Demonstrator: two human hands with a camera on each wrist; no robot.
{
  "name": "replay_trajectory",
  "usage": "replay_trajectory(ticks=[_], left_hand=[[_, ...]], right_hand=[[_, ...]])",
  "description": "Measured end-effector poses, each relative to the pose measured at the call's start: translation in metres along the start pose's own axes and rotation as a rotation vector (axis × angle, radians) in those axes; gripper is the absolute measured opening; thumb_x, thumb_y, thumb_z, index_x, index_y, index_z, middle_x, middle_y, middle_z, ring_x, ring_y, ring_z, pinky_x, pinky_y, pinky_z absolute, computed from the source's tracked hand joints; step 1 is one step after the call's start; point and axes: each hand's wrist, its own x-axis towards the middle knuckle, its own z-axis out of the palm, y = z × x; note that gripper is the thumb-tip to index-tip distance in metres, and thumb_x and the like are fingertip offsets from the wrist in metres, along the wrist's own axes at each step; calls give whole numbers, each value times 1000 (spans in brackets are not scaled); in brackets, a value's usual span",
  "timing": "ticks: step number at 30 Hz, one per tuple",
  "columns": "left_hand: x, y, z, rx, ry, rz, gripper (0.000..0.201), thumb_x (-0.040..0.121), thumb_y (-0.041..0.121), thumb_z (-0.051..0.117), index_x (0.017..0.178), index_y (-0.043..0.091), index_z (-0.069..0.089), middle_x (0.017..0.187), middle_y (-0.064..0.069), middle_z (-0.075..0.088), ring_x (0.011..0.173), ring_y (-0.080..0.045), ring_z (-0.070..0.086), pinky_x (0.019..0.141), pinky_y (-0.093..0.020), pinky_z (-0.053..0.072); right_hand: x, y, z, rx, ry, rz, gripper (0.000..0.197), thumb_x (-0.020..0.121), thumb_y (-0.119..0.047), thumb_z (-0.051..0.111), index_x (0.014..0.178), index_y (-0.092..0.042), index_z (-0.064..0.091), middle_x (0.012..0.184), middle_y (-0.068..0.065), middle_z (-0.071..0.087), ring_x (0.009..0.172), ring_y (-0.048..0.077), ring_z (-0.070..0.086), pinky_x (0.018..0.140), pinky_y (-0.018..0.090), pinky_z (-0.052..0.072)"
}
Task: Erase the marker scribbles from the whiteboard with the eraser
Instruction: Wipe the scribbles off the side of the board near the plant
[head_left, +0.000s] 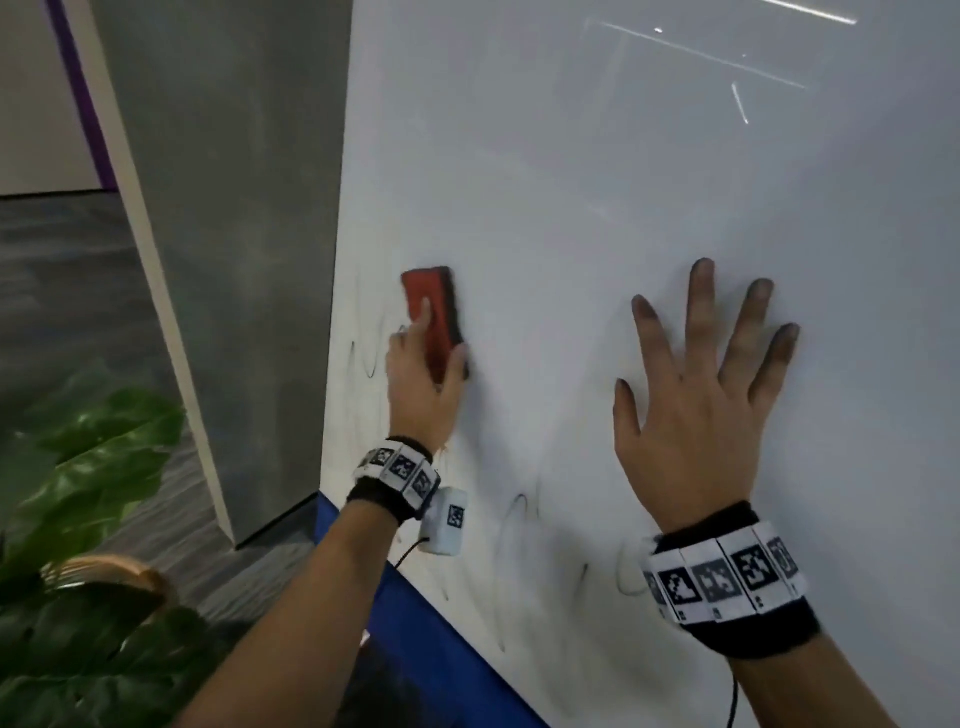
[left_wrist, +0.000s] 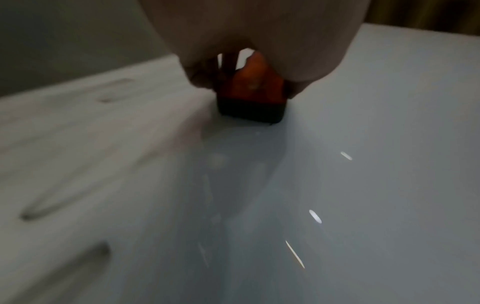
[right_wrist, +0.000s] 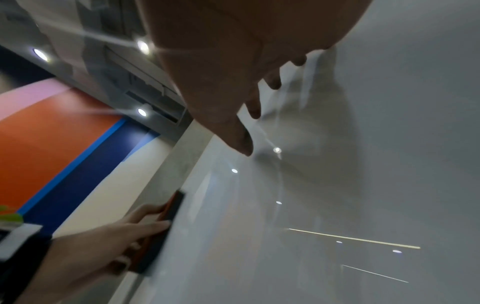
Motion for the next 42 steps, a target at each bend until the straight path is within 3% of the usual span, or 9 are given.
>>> replay_trajectory(ticks=[3,6,11,14,18,23,32,38,42], left_hand=[[50,-75,-24,-12,163,-490,70,94,41,56,155,16,34,141,-18,55,128,-37,55,111,-47,44],[68,-86,-31,91,169,-760,61,103,31,49,159,21,26,143,-25,51,131,-45,50,112,-46,39],[45,-3,-19,116,65,-42,62,101,28,58,157,23,32,122,-12,54,111,-24,48,95,-18,32],[62,1,-28,94,12,66,63,99,34,59,154,36,28,120,-1,51,108,-14,47,96,-9,34],[90,-87,-48,-42,111,-510,66,99,35,56,157,22,29,147,-11,52,133,-33,53,115,-43,41],[30,-132,-46,95,-15,-883,61,106,27,46,159,13,18,144,-25,53,128,-46,55,106,-44,41],[-3,-13,-15,193,-80,91,62,101,37,55,156,20,32,111,-5,55,98,-16,48,88,-25,39],[-3,-116,-27,116,67,-465,62,103,36,48,158,12,29,145,-13,54,131,-32,54,112,-41,43],[-10,-145,-35,159,-2,-839,62,108,31,41,161,14,14,147,-21,52,128,-43,55,105,-44,43]], right_hand=[[0,-3,10,-38,17,8,71,93,-30,65,156,-25,35,170,12,4,153,48,1,123,60,-6],[2,-13,11,-51,11,46,69,92,-33,65,155,-25,37,169,13,7,151,53,4,121,64,-5],[18,-40,16,-32,-11,-2,67,91,-29,67,153,-27,41,169,15,8,150,56,5,117,72,-2],[21,-47,23,-21,18,9,64,92,-30,66,152,-30,41,169,13,6,150,55,3,118,68,-6],[19,-47,29,-21,29,15,64,96,-34,62,155,-29,38,170,11,5,151,52,2,120,64,-7],[18,-54,35,-34,10,37,64,98,-38,59,156,-30,34,169,12,5,151,52,4,120,64,-7],[17,-61,39,-44,-7,62,65,99,-40,55,157,-31,29,169,13,3,151,54,4,120,61,-8],[12,-56,40,-71,-11,23,65,101,-41,51,159,-32,24,169,12,2,152,51,4,120,55,-14],[10,-58,38,-57,-8,24,65,101,-38,53,159,-31,25,170,12,4,152,50,4,121,55,-13]])
